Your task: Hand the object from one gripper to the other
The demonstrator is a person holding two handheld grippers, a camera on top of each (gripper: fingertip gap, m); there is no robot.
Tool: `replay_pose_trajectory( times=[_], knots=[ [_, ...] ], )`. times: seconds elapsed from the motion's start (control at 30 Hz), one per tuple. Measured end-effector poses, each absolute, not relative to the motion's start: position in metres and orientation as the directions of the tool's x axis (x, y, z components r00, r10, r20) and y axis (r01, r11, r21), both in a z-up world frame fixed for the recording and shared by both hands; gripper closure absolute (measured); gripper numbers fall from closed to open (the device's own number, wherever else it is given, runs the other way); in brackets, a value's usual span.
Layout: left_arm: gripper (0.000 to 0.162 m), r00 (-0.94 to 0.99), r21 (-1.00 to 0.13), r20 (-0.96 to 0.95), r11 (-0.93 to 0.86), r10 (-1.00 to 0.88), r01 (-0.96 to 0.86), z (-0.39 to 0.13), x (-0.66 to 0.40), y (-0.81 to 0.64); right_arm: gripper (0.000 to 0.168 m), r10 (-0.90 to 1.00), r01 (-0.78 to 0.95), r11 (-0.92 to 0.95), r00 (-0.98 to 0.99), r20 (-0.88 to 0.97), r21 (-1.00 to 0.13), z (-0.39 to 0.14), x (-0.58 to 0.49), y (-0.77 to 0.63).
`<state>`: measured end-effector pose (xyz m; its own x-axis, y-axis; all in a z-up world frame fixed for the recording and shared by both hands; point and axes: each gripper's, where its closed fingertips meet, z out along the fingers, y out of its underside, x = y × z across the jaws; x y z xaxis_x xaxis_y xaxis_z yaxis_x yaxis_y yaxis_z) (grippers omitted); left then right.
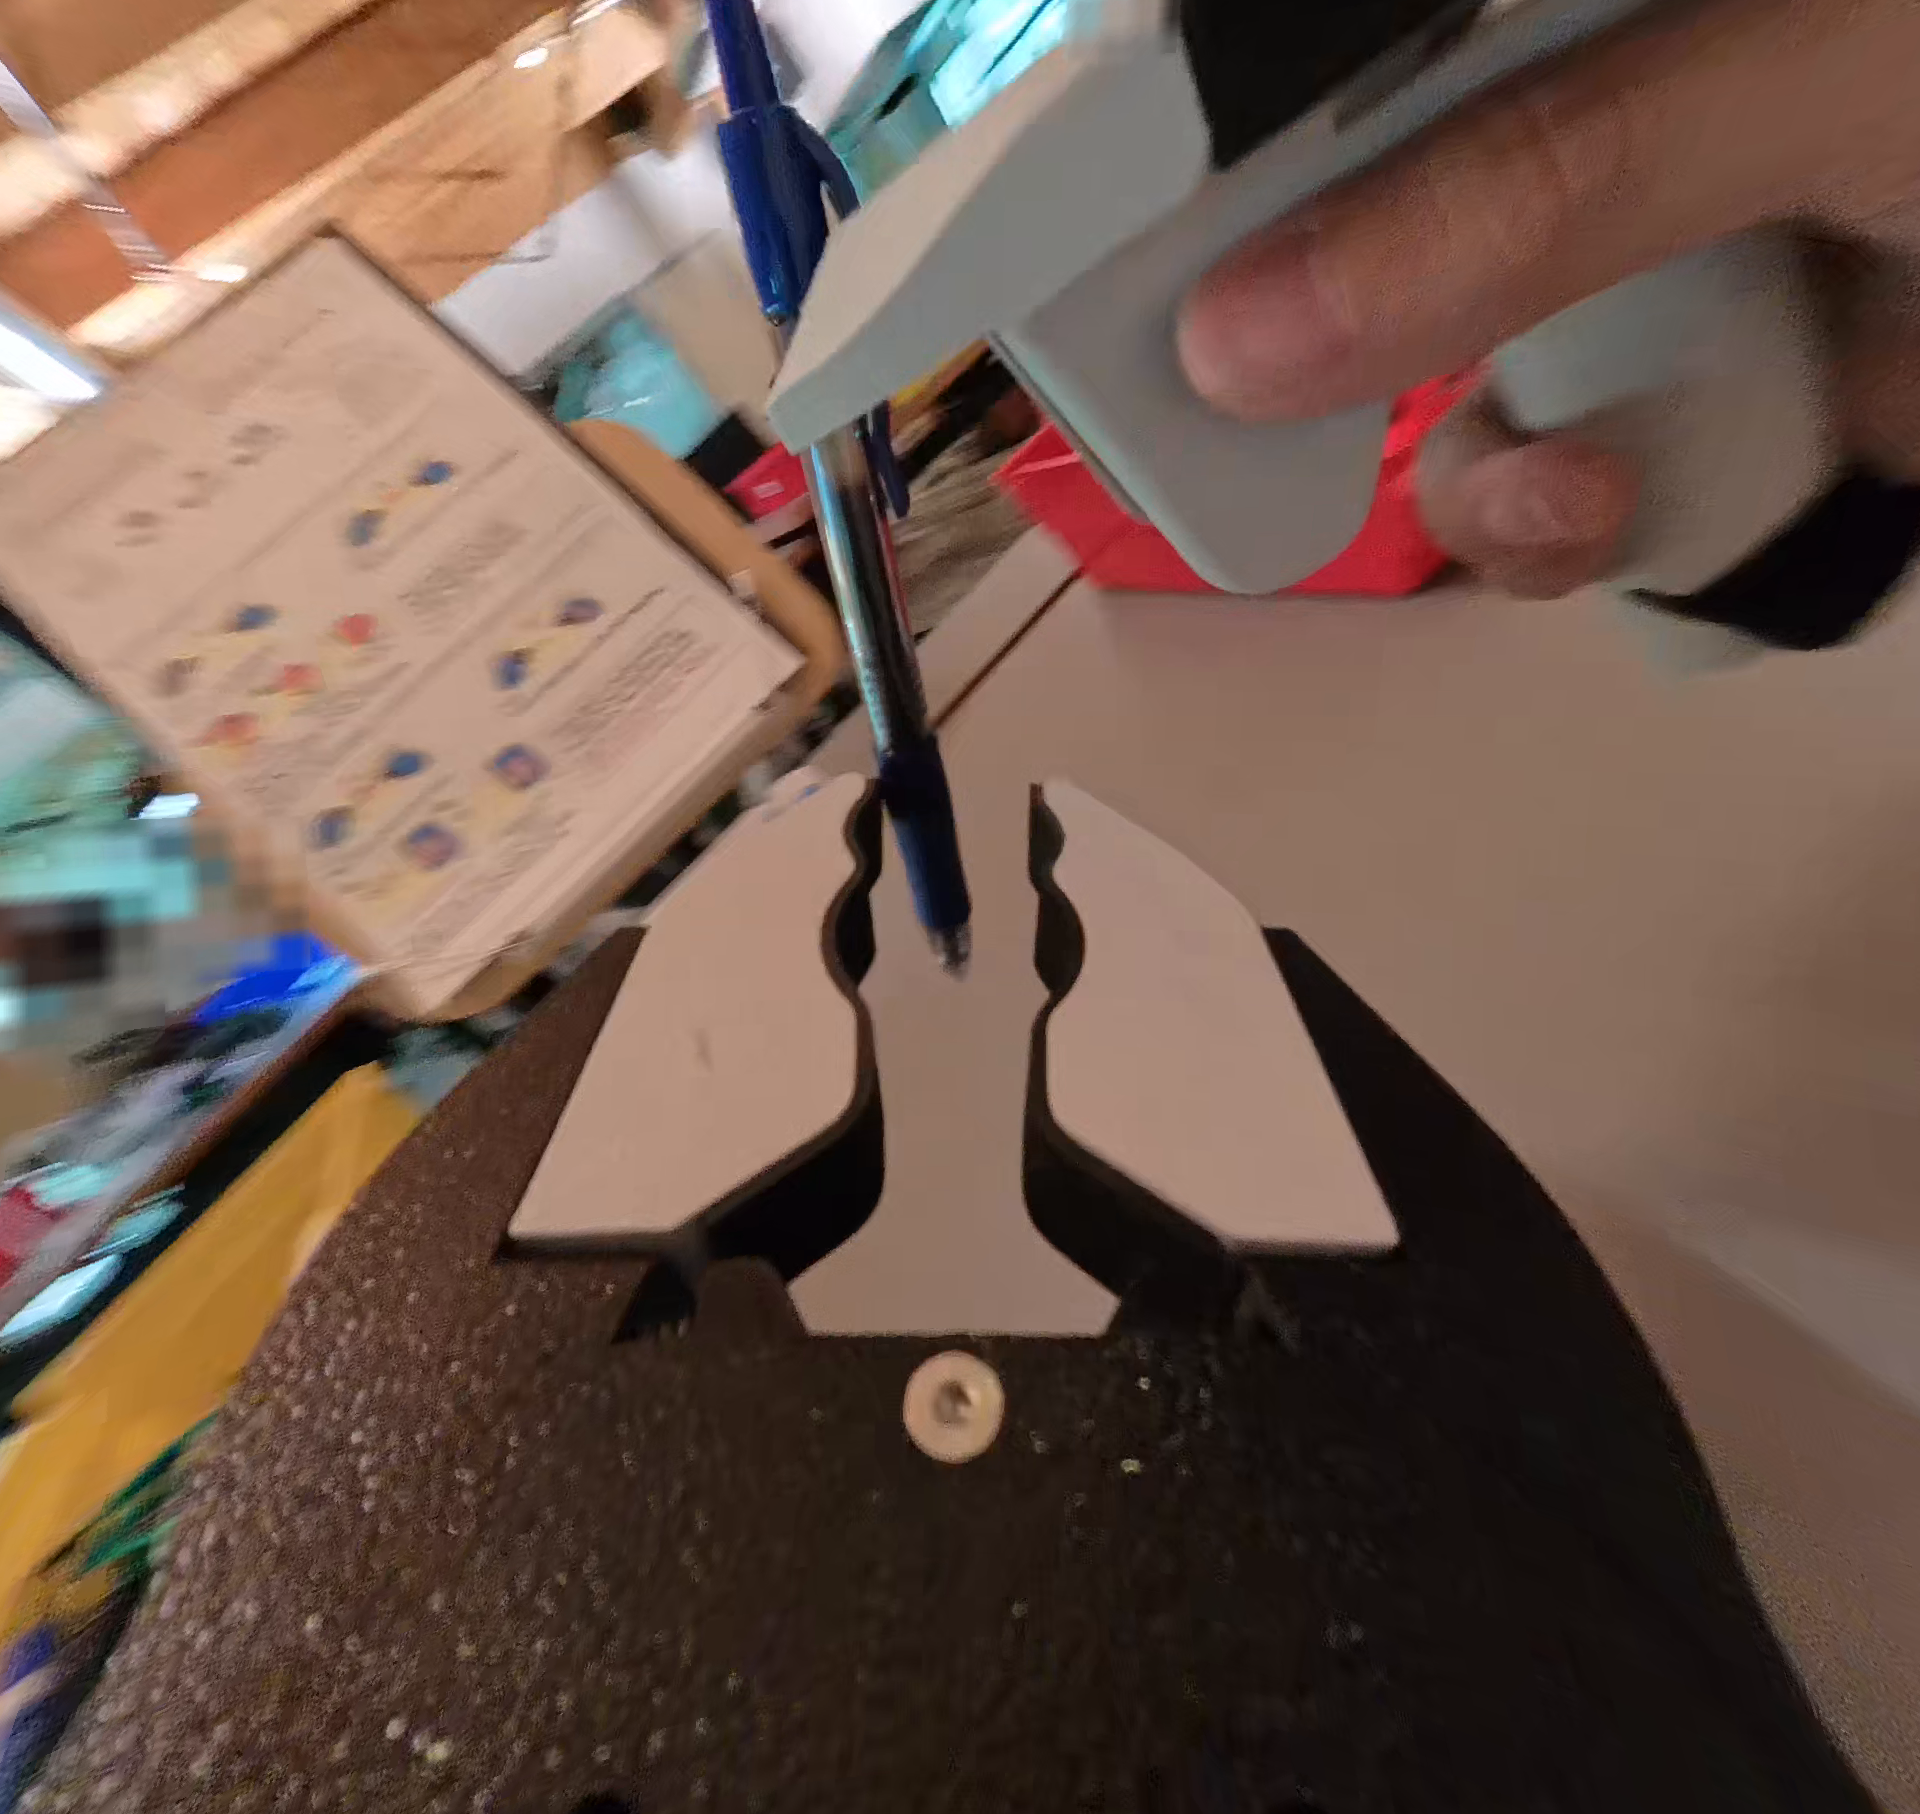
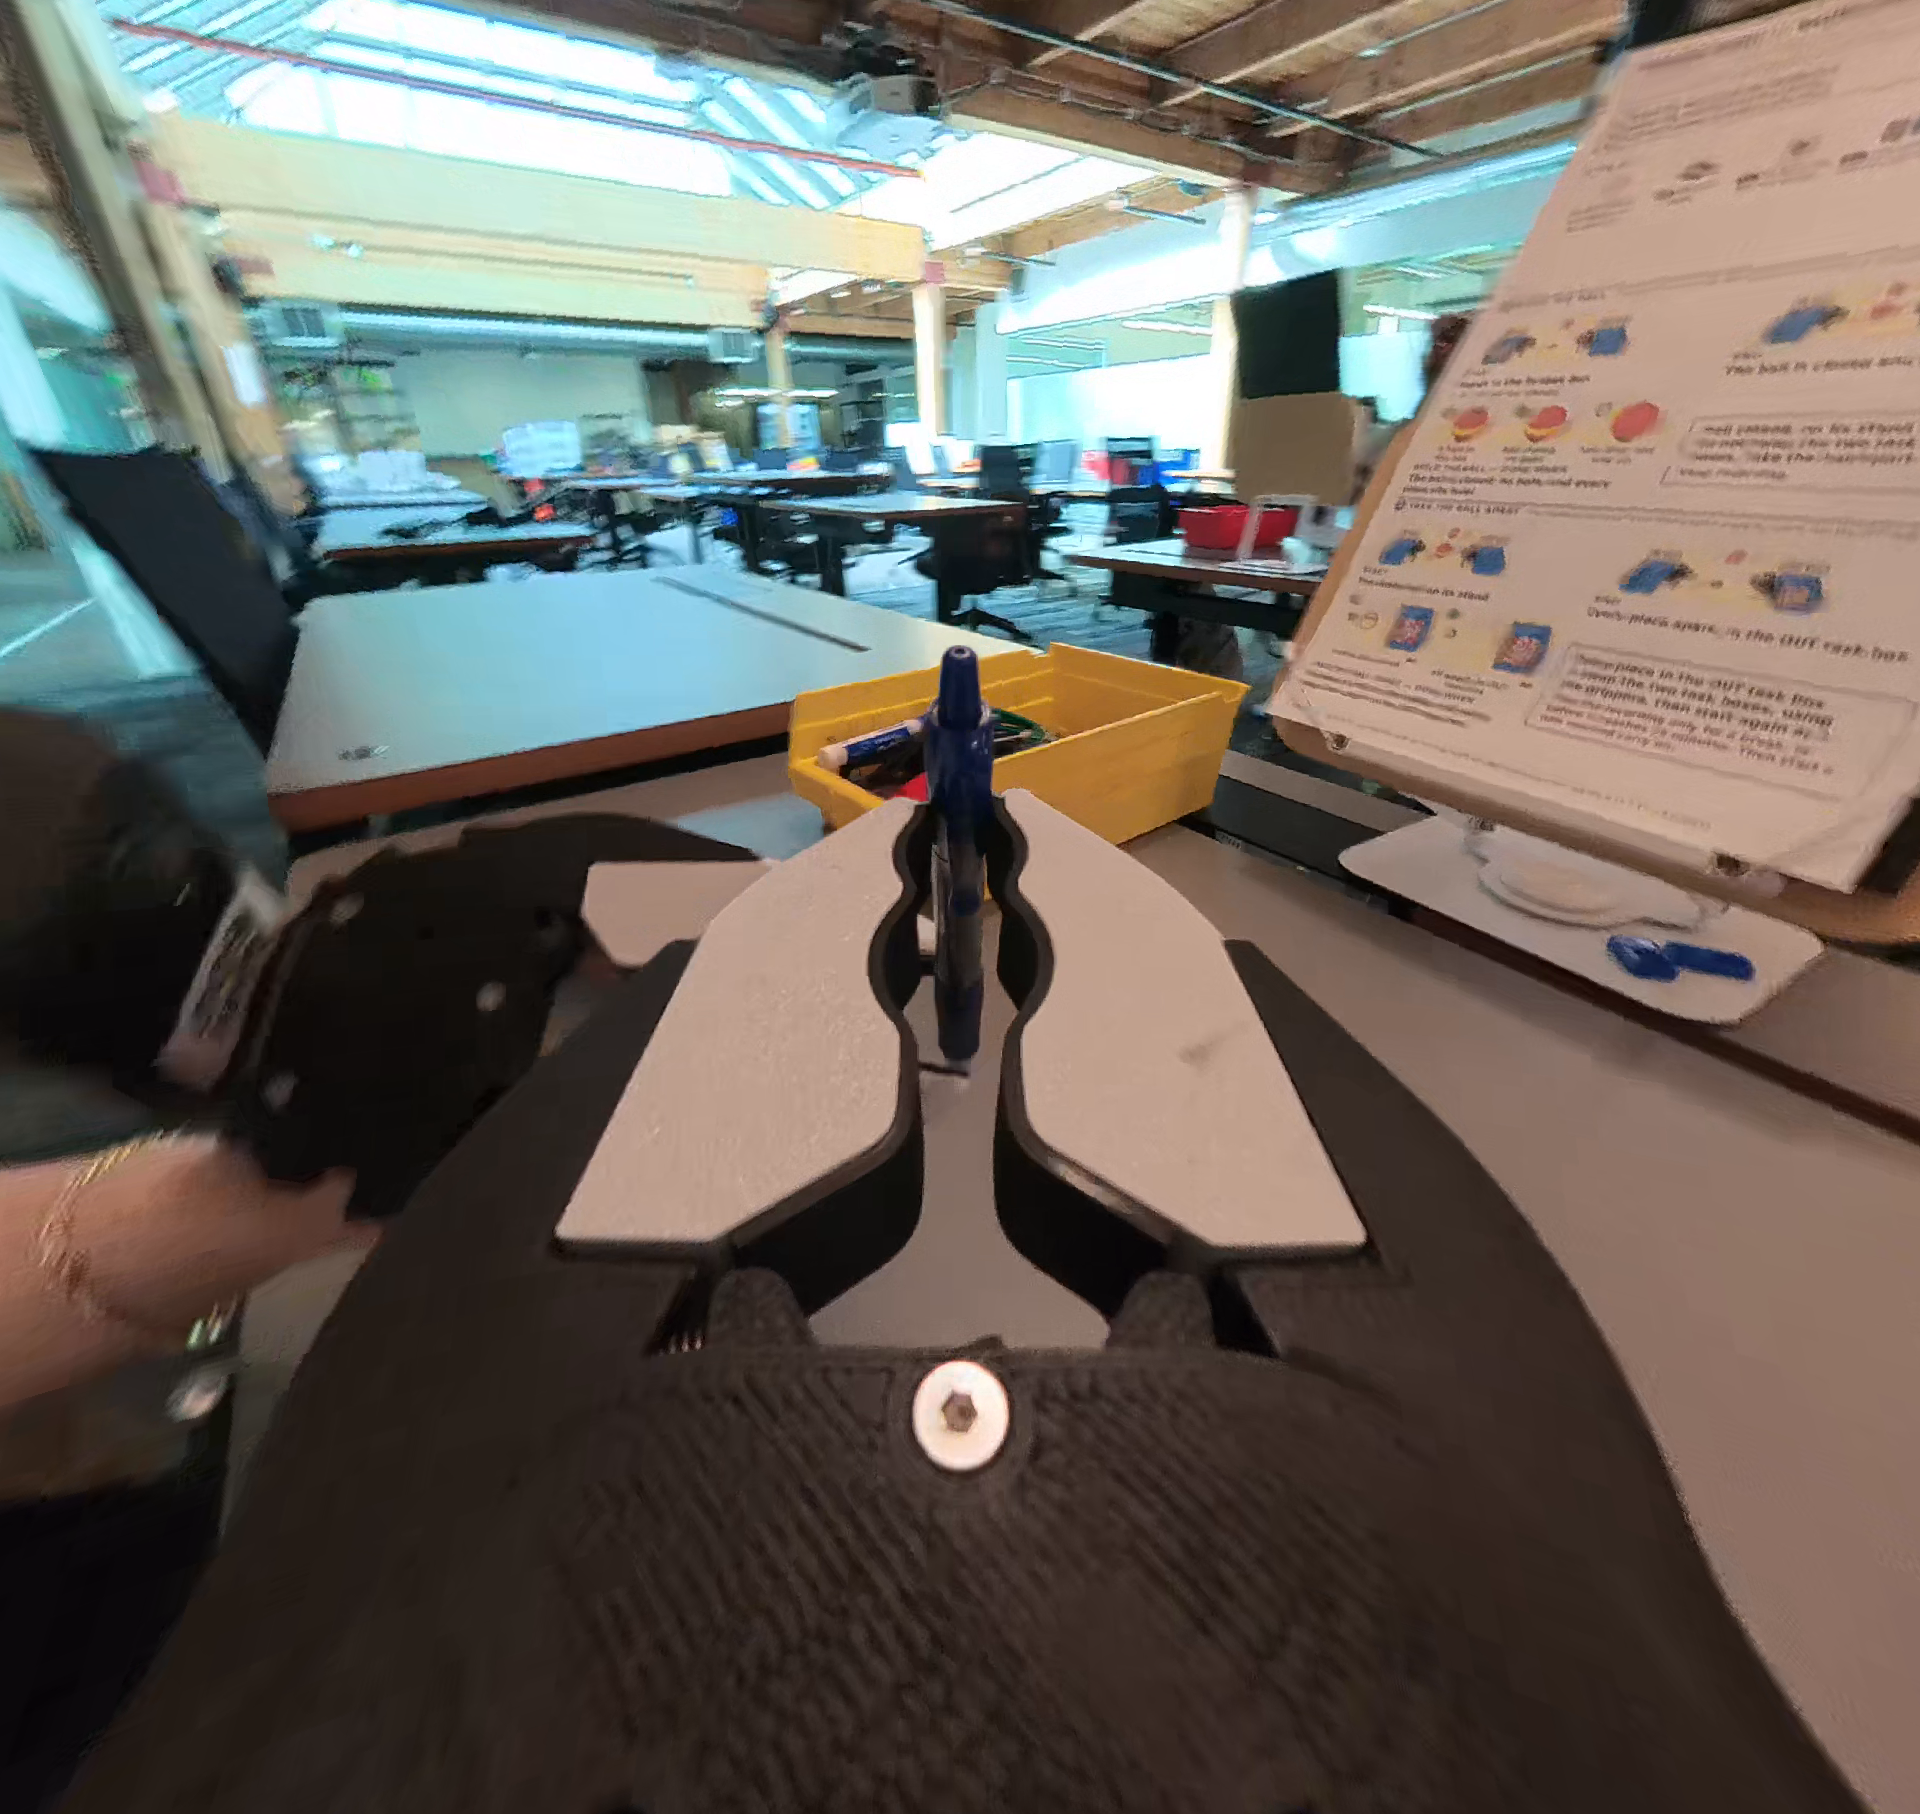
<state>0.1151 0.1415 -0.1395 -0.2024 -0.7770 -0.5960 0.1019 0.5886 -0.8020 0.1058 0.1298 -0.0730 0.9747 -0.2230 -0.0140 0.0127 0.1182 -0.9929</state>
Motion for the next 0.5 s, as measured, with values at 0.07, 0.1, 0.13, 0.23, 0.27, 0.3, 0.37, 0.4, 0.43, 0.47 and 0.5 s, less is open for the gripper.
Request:
replay_pose_trajectory(
  times=[0.07, 0.1, 0.13, 0.23, 0.27, 0.3, 0.37, 0.4, 0.43, 0.47, 0.5],
  knots=[
    [0.128, -0.401, -0.875, -0.475, 0.468, -0.783, 0.125, -0.140, 0.108, 0.129, 0.159, -0.105, 0.051, 0.089, 0.994, 0.041, -0.995, -0.071, 0.097, 0.127],
    [0.123, -0.513, -0.909, -0.399, 0.403, -0.760, 0.110, -0.141, 0.101, 0.122, 0.159, -0.027, 0.071, 0.079, 0.997, 0.069, -0.994, -0.072, 0.090, 0.124],
    [0.122, -0.609, -0.934, -0.324, 0.347, -0.724, 0.084, -0.142, 0.094, 0.117, 0.159, 0.078, 0.089, 0.073, 0.992, 0.095, -0.993, -0.073, 0.079, 0.120],
    [0.130, -0.818, -0.964, -0.162, 0.266, -0.552, 0.011, -0.147, 0.066, 0.106, 0.159, 0.323, 0.102, 0.083, 0.938, 0.123, -0.991, -0.078, 0.050, 0.105],
    [0.138, -0.856, -0.967, -0.129, 0.256, -0.500, -0.004, -0.150, 0.057, 0.104, 0.159, 0.359, 0.110, 0.083, 0.924, 0.133, -0.990, -0.080, 0.046, 0.103],
    [0.145, -0.886, -0.968, -0.101, 0.250, -0.452, -0.017, -0.152, 0.050, 0.102, 0.159, 0.384, 0.122, 0.073, 0.912, 0.141, -0.990, -0.083, 0.043, 0.101],
    [0.148, -0.921, -0.969, -0.046, 0.242, -0.386, -0.053, -0.157, 0.041, 0.098, 0.159, 0.429, 0.132, 0.060, 0.891, 0.145, -0.989, -0.088, 0.036, 0.099],
    [0.151, -0.926, -0.969, -0.034, 0.237, -0.375, -0.061, -0.158, 0.040, 0.098, 0.159, 0.438, 0.129, 0.063, 0.887, 0.144, -0.990, -0.089, 0.034, 0.099],
    [0.151, -0.922, -0.970, -0.039, 0.236, -0.385, -0.058, -0.158, 0.043, 0.098, 0.158, 0.424, 0.118, 0.063, 0.896, 0.133, -0.991, -0.088, 0.036, 0.101],
    [0.151, -0.905, -0.971, -0.051, 0.234, -0.422, -0.054, -0.158, 0.050, 0.101, 0.158, 0.383, 0.099, 0.058, 0.917, 0.114, -0.993, -0.088, 0.043, 0.105],
    [0.151, -0.875, -0.972, -0.067, 0.229, -0.479, -0.051, -0.156, 0.059, 0.105, 0.156, 0.314, 0.076, 0.056, 0.945, 0.090, -0.995, -0.086, 0.054, 0.109]
  ],
)
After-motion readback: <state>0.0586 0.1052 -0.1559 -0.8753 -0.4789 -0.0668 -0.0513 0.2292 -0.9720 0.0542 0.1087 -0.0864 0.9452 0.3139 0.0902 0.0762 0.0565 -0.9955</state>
